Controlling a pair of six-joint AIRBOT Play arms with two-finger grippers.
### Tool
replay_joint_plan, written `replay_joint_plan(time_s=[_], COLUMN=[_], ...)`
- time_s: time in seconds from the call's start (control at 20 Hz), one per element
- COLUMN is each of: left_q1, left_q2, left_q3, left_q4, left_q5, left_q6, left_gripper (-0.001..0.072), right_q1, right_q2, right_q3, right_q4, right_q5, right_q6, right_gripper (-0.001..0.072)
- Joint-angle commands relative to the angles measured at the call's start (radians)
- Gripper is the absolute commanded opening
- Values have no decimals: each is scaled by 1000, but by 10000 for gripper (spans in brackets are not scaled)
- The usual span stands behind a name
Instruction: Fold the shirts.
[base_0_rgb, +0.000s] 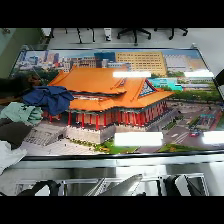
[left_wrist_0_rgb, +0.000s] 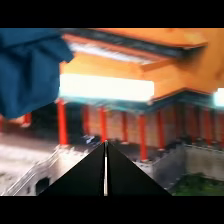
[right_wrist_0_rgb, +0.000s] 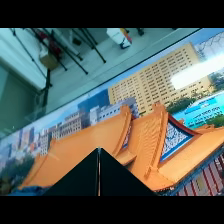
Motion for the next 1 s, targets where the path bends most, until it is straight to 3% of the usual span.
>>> replay_joint_plan(time_s=[0.0, 0.15, 0.3, 0.45, 0.55, 0.6, 0.65, 0.85, 0.9, 0.95], left_q1=[106, 150, 152, 141, 141, 141, 140, 140, 139, 139], left_q2=[78, 115, 108, 48, -12, -41, -71, -195, -238, -277], left_q3=[-282, -452, -511, -512, -512, -512, -512, -512, -512, -509], left_q4=[41, 40, 39, 39, 26, 17, 11, -73, -140, -190], left_q5=[-106, -191, -225, -254, -288, -309, -336, -457, -489, -519], left_q6=[6, 14, 39, 38, 35, 35, 35, 36, 40, 47], left_gripper=[20, 20, 21, 21, 51, 270, 546, 557, 684, 697], right_q1=[121, 238, 382, 568, 681, 721, 752, 786, 787, 787], right_q2=[141, 355, 468, 486, 432, 398, 362, 243, 217, 192], right_q3=[-204, -687, -1143, -1329, -1341, -1341, -1341, -1341, -1341, -1341], right_q4=[-83, -73, 41, 31, 30, 29, 29, 37, 40, 41], right_q5=[98, 232, 364, 539, 556, 572, 572, 703, 702, 702], right_q6=[-121, -200, -334, -369, -399, -407, -407, -401, -381, -369], right_gripper=[20, 21, 21, 21, 20, 20, 21, 20, 21, 21])
